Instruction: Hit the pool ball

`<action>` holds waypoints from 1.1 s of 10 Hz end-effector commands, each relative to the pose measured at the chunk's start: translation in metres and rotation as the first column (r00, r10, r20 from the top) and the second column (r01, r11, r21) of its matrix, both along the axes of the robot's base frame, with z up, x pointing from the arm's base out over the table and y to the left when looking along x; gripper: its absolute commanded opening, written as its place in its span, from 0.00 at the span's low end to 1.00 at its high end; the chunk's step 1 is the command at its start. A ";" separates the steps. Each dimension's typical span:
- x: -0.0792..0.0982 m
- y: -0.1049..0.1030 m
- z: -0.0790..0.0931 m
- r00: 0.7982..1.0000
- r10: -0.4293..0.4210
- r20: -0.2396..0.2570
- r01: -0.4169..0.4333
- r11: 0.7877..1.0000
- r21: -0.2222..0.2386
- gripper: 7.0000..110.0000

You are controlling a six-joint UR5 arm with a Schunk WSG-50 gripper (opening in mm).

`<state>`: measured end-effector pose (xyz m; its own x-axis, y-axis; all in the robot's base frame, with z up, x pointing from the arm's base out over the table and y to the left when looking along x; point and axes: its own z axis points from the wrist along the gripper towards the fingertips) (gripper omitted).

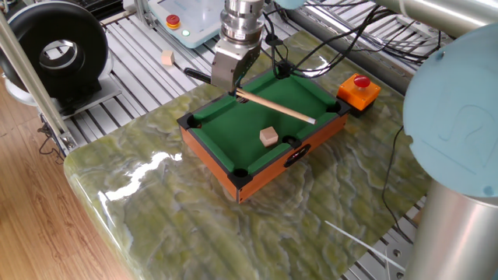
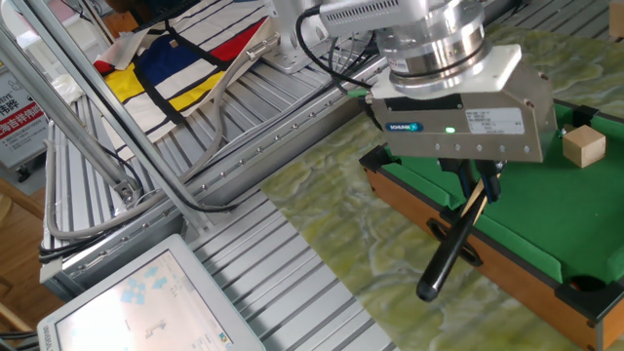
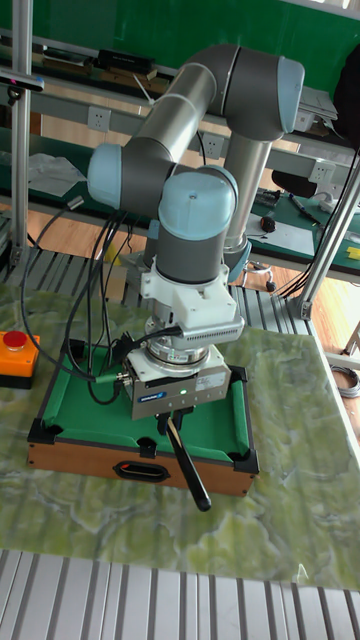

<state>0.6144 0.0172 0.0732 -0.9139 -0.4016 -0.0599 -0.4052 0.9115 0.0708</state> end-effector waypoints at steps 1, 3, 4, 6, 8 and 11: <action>-0.002 -0.005 -0.014 1.000 0.008 -0.006 -0.008 1.000 -0.005 0.00; -0.003 -0.003 -0.016 1.000 0.023 -0.007 -0.023 1.000 -0.001 0.00; -0.002 -0.003 -0.016 1.000 0.015 -0.003 -0.015 1.000 -0.002 0.00; -0.001 -0.005 -0.014 1.000 -0.010 -0.003 0.010 1.000 -0.014 0.00; -0.011 -0.020 -0.014 0.998 -0.039 -0.044 0.035 0.996 -0.077 0.00; -0.018 -0.011 -0.013 0.996 -0.047 -0.072 0.044 0.998 -0.043 0.00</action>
